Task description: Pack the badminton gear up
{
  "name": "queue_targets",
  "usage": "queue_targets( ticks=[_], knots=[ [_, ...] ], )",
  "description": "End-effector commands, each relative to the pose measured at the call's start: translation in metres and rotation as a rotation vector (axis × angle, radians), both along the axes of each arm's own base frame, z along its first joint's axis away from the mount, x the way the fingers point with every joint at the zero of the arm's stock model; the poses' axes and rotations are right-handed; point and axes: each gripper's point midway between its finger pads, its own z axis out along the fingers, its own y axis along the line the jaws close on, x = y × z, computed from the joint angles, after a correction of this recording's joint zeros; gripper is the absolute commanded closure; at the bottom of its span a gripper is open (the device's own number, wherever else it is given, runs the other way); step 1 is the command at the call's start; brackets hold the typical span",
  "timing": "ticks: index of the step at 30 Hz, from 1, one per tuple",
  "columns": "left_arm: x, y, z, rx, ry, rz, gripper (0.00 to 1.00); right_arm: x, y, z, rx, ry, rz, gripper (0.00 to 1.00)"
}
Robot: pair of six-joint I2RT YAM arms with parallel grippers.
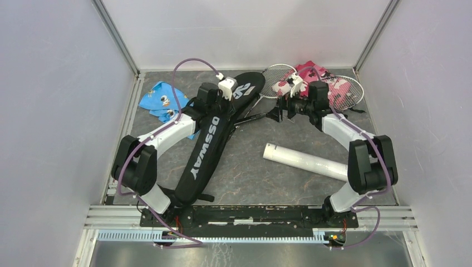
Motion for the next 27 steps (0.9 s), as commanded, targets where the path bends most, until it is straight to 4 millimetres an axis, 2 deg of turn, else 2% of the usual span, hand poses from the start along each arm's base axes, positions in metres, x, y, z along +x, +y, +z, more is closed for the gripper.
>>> queue_targets(
  ticks=[1,6,11,15,27],
  knots=[
    [0.018,-0.011,0.064,-0.169,-0.057,0.101,0.98,0.026,0.028,0.034,0.125,-0.006,-0.046,0.02],
    [0.018,-0.02,0.07,-0.26,0.019,0.144,0.98,0.031,0.058,0.037,0.193,0.055,-0.033,0.02],
    [0.015,-0.026,0.071,-0.341,0.087,0.178,0.98,0.026,0.082,0.033,0.232,0.108,-0.005,0.02],
    [0.013,-0.031,0.072,-0.387,0.124,0.182,0.98,0.026,0.086,0.027,0.233,0.138,-0.025,0.02],
    [0.005,-0.038,0.06,-0.413,0.171,0.164,0.98,0.028,0.095,0.012,0.264,0.213,-0.03,0.13]
  ],
)
